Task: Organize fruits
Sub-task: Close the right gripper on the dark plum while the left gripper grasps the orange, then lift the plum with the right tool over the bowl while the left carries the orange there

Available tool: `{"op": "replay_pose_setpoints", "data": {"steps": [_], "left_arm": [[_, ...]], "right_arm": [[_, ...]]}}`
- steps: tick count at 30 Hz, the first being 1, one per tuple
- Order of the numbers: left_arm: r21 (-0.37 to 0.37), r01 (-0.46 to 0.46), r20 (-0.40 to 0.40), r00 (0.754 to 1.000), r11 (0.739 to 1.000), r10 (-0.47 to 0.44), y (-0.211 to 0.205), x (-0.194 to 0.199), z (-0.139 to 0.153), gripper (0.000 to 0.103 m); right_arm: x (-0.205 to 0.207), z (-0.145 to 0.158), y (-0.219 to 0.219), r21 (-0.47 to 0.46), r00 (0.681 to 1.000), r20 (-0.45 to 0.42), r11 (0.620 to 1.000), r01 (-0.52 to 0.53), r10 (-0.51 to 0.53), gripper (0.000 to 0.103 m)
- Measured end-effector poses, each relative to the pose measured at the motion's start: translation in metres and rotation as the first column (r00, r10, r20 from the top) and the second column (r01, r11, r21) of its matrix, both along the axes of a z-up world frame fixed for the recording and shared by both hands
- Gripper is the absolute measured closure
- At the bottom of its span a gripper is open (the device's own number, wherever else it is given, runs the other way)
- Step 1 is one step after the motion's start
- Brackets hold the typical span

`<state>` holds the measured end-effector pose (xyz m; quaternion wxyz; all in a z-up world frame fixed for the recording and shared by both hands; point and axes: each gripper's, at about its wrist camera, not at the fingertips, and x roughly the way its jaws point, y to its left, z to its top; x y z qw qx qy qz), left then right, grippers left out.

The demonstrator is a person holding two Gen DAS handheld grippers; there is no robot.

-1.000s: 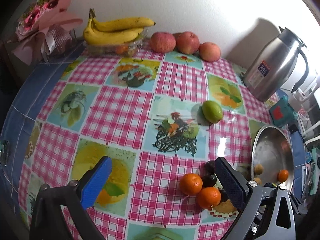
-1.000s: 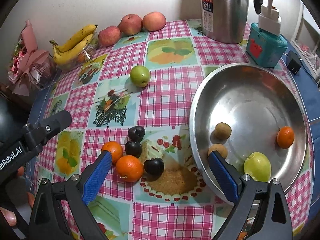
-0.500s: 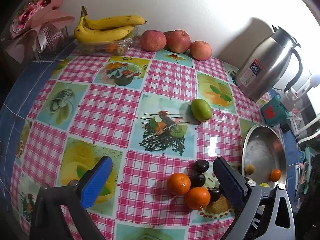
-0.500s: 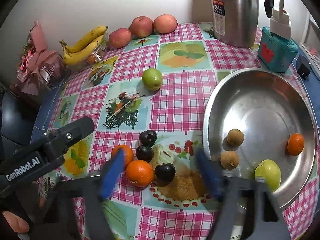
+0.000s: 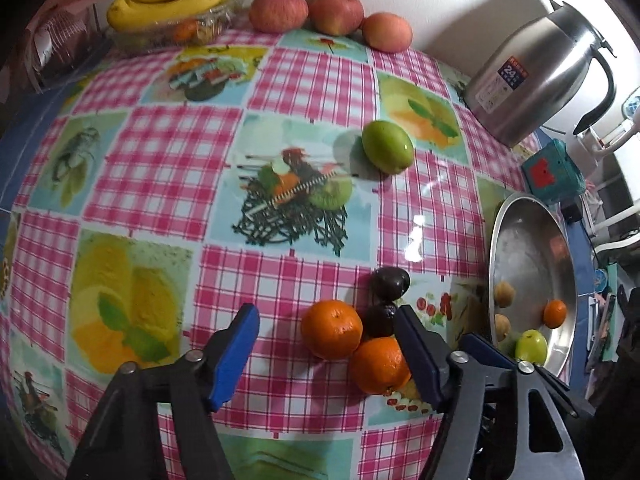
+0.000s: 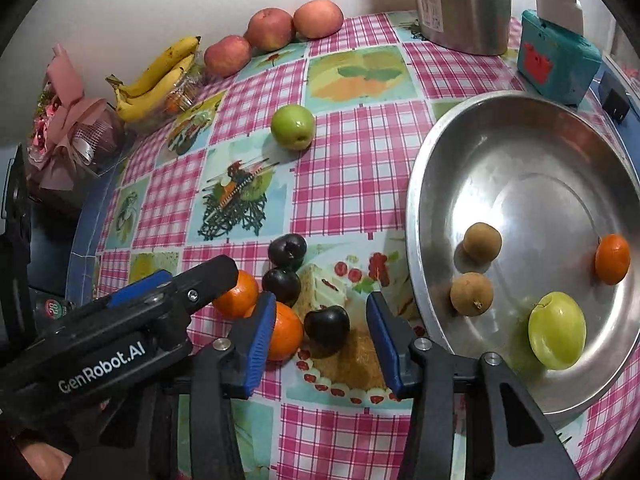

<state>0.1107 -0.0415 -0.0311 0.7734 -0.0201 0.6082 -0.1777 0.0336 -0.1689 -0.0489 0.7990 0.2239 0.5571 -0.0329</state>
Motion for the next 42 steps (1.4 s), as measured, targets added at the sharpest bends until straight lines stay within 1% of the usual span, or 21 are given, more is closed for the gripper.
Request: {"op": "replay_pose_setpoints", "data": {"steps": [2, 3, 5, 7, 10, 12, 13, 15, 18, 20, 24, 28, 31, 35, 38, 42], "left_arm": [[-0.003, -0.006, -0.015, 1.0, 1.0, 0.006, 0.0, -0.001, -0.002, 0.033], [-0.009, -0.007, -0.022, 1.0, 1.0, 0.007, 0.0, 0.0, -0.003, 0.033], [-0.027, -0.01, -0.04, 0.999, 1.0, 0.009, -0.001, 0.0, -0.006, 0.04], [-0.058, -0.02, -0.068, 0.998, 0.998, 0.016, -0.001, 0.0, -0.008, 0.044], [-0.081, -0.034, -0.09, 0.996, 0.996, 0.027, 0.0, 0.001, -0.01, 0.05], [-0.083, -0.047, -0.093, 0.995, 0.995, 0.039, 0.002, 0.001, -0.009, 0.054], [-0.083, -0.053, -0.094, 0.995, 0.995, 0.045, 0.003, 0.001, -0.01, 0.057], [-0.083, -0.06, -0.097, 0.994, 0.995, 0.052, 0.005, 0.001, -0.01, 0.057], [-0.08, -0.067, -0.098, 0.993, 0.995, 0.059, 0.007, 0.001, -0.011, 0.059], [-0.08, -0.075, -0.099, 0.993, 0.994, 0.067, 0.008, 0.001, -0.011, 0.063], [-0.082, -0.092, -0.108, 0.991, 0.992, 0.083, 0.012, 0.002, -0.012, 0.065], [-0.109, -0.125, -0.141, 0.984, 0.986, 0.109, 0.02, 0.002, -0.015, 0.065], [-0.111, -0.128, -0.144, 0.983, 0.986, 0.112, 0.021, 0.002, -0.015, 0.065], [-0.116, -0.136, -0.151, 0.981, 0.984, 0.118, 0.021, 0.003, -0.015, 0.065], [-0.112, -0.128, -0.156, 0.982, 0.985, 0.11, 0.018, 0.002, -0.017, 0.064], [-0.121, -0.137, -0.163, 0.98, 0.983, 0.116, 0.018, 0.003, -0.018, 0.064]], "right_arm": [[0.0, -0.004, -0.001, 0.017, 1.0, -0.013, 1.0, 0.006, -0.005, 0.056], [-0.001, -0.005, -0.001, 0.022, 1.0, -0.017, 1.0, 0.008, -0.008, 0.058], [-0.001, -0.006, -0.001, 0.033, 1.0, -0.02, 0.999, 0.012, -0.011, 0.059], [-0.002, -0.007, -0.001, 0.04, 1.0, -0.026, 0.999, 0.016, -0.015, 0.059], [-0.003, -0.007, -0.002, 0.055, 0.999, -0.027, 0.998, 0.023, -0.021, 0.06], [-0.003, -0.008, -0.003, 0.067, 0.999, -0.029, 0.997, 0.03, -0.028, 0.06], [-0.003, -0.007, -0.004, 0.075, 0.999, -0.029, 0.997, 0.035, -0.033, 0.063], [-0.004, -0.008, -0.007, 0.093, 0.998, -0.028, 0.994, 0.051, -0.049, 0.065], [-0.004, -0.009, -0.007, 0.089, 0.998, -0.036, 0.995, 0.051, -0.048, 0.066], [-0.005, -0.01, -0.009, 0.099, 0.997, -0.04, 0.993, 0.063, -0.059, 0.066], [-0.005, -0.011, -0.008, 0.102, 0.997, -0.042, 0.993, 0.061, -0.057, 0.066], [-0.004, -0.011, -0.008, 0.106, 0.997, -0.043, 0.992, 0.063, -0.058, 0.066], [-0.005, -0.013, -0.01, 0.116, 0.997, -0.045, 0.991, 0.073, -0.068, 0.066], [-0.006, -0.015, -0.013, 0.136, 0.995, -0.049, 0.987, 0.088, -0.083, 0.07], [-0.006, -0.014, -0.013, 0.128, 0.995, -0.051, 0.988, 0.089, -0.083, 0.071], [-0.004, -0.016, -0.01, 0.146, 0.996, -0.053, 0.986, 0.082, -0.075, 0.071]]}}
